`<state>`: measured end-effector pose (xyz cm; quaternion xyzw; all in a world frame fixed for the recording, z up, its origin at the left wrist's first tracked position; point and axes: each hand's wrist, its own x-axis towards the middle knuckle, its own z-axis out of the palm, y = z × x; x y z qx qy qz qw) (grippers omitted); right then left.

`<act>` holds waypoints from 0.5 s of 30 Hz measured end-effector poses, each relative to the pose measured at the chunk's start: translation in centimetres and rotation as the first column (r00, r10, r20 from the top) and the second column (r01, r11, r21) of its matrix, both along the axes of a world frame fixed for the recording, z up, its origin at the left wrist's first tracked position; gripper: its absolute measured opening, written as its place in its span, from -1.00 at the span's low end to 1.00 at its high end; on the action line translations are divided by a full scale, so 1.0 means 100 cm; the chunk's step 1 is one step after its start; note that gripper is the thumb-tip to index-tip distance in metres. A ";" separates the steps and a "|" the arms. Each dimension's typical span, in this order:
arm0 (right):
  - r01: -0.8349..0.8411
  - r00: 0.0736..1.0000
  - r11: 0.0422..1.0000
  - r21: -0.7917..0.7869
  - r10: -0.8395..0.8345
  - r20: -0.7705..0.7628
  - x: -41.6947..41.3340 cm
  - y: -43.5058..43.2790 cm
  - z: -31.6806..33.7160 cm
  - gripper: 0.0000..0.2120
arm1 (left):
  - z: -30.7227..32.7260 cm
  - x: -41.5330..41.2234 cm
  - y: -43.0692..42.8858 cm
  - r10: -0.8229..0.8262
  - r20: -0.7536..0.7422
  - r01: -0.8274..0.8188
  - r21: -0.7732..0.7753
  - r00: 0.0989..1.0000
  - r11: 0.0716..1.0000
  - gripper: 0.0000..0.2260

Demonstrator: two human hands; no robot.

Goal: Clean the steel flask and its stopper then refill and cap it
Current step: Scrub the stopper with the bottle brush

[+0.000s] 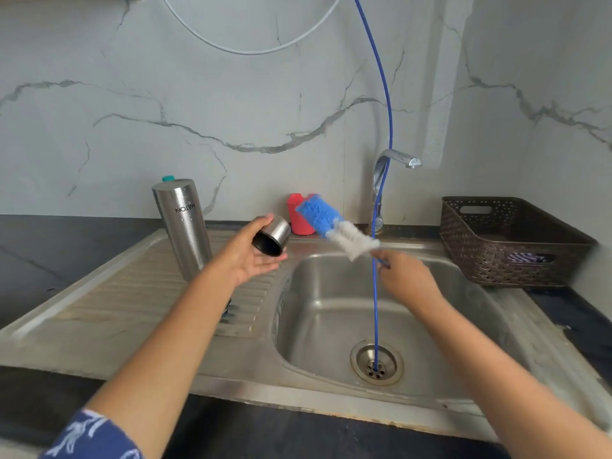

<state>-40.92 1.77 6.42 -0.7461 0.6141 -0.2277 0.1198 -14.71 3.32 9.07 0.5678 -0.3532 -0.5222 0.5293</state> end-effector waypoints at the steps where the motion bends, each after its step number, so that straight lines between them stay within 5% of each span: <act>1: 0.006 0.999 1.000 -0.027 -0.008 -0.047 -0.001 -0.006 0.016 -0.59 | -0.008 -0.002 -0.002 0.009 -0.152 -0.004 0.036 0.988 0.999 -0.57; 7: 0.027 0.915 0.985 -0.169 -0.092 -0.394 0.026 -0.066 0.113 -0.63 | -0.038 -0.007 -0.015 0.137 -0.463 -0.104 0.098 0.876 0.990 -0.55; 15: -0.043 0.710 0.975 -0.216 -0.122 -0.694 0.078 -0.118 0.159 -0.75 | -0.056 -0.011 -0.018 0.146 -0.622 -0.139 0.059 0.769 0.988 -0.59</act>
